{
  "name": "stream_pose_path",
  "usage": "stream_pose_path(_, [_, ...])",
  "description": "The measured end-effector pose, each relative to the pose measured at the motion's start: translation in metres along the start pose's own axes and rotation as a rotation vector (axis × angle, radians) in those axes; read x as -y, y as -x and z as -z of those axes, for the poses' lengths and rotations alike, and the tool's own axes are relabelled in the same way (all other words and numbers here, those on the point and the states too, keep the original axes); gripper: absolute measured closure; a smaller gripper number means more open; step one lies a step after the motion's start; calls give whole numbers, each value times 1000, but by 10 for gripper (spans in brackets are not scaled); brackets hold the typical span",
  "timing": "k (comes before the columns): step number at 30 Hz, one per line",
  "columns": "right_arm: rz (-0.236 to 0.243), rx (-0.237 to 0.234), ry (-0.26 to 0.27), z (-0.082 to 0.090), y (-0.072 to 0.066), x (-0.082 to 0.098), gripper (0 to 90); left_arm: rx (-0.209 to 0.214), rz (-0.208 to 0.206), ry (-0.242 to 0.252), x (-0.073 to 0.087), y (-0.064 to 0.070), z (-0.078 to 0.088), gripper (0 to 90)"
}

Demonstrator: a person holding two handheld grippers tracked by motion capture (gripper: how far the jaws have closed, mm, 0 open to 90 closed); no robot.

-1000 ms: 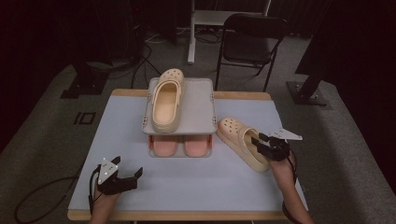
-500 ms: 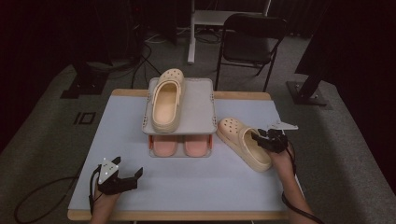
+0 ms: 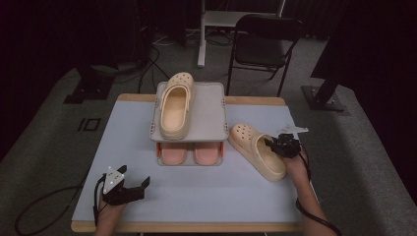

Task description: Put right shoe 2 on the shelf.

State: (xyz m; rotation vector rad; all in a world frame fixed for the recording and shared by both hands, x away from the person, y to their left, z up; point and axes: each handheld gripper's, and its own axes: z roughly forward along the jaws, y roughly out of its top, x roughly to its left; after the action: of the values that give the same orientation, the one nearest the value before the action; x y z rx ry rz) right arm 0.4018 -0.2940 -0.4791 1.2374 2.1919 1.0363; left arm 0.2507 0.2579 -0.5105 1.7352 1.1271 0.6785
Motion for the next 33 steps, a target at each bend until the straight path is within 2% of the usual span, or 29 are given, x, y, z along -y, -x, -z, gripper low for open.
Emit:
stream_pose_path(7, [-38,10,45,11,1,-1,764,-1,3,0,0,-1,0,17])
stream_pose_path(11, [-69,16,67,22,4,-7,765,0,2,0,0,0,0,17])
stream_pose_path(16, [-78,26,84,32,1,-17,765,0,4,0,0,0,0,17])
stream_pose_path(20, [-86,48,104,45,-2,-33,765,-1,2,2,-1,1,0,16])
stream_pose_path(27, [-109,53,134,61,-4,-54,766,-2,-2,1,-1,1,0,17])
stream_pose_path(33, [-104,72,159,73,-9,-77,766,-2,-3,2,-1,1,0,17])
